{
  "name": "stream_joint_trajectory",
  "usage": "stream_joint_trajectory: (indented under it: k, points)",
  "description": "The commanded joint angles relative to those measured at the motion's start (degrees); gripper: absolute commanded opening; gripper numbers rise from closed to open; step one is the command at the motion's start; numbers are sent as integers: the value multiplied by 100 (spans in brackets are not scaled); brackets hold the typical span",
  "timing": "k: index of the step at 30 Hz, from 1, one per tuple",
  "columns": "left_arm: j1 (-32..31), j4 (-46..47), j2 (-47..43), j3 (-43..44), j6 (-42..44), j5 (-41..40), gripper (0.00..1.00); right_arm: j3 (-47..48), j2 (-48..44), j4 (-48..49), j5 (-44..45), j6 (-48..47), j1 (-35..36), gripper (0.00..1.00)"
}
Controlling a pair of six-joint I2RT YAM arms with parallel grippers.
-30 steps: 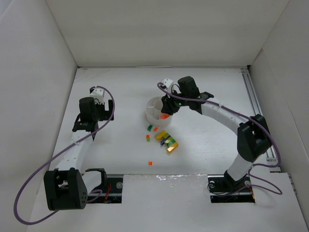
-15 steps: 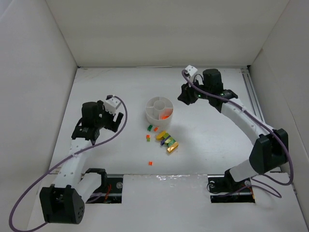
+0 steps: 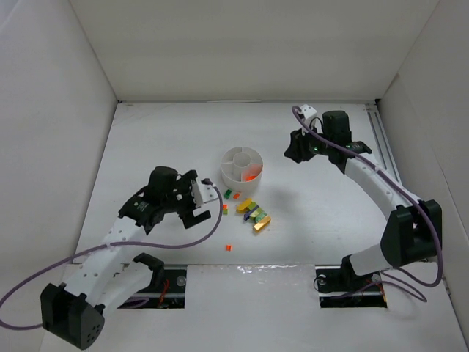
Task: Sort the legos into containers by color
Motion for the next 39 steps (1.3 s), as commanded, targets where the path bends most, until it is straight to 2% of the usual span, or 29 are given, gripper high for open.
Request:
stream_joint_trajectory:
  k: [1,7,9,11,15,17,18,19,21,25,31,36,39]
  points:
    - [-488,-224,311,348,-48,146,100,16,-258,153,-7,65,-74,45]
    - [-1183,-30,600,488,-312,200,100,16,-258,99,-59,64,-250,45]
    - [-1631,-126,873,672,-601,103,100,-37,-258,99,-60,64,-251,45]
    - [-2025,-564,1259,788,-296,260,100,-37,-258,161,-60,64,-251,45]
    - [-2518,-331,1314,552,-163,139,100,-37,-205,161,-112,64,-251,45]
    - [-2642,-329,1314,429,74,85,93,-37,-205,161,-174,64,-303,45]
    - [-2695,-329,1314,428,170,172,87,-37,-205,161,-174,64,-303,45]
    - [-2696,-268,1314,358,232,295,72,-37,-205,161,-174,64,-303,45]
    - [-2853,-163,1165,200,233,296,64,-37,-152,161,-174,64,-303,45]
    - [-3275,66,1094,-20,180,296,61,16,-91,161,-227,64,-303,45]
    - [-3478,189,1367,-73,66,191,57,130,32,108,-279,64,-303,45]
    - [-3697,330,1762,-205,-154,42,44,130,32,47,-332,64,-303,45]
    - [-3821,383,1841,-327,-259,41,42,130,32,47,-332,64,-303,45]
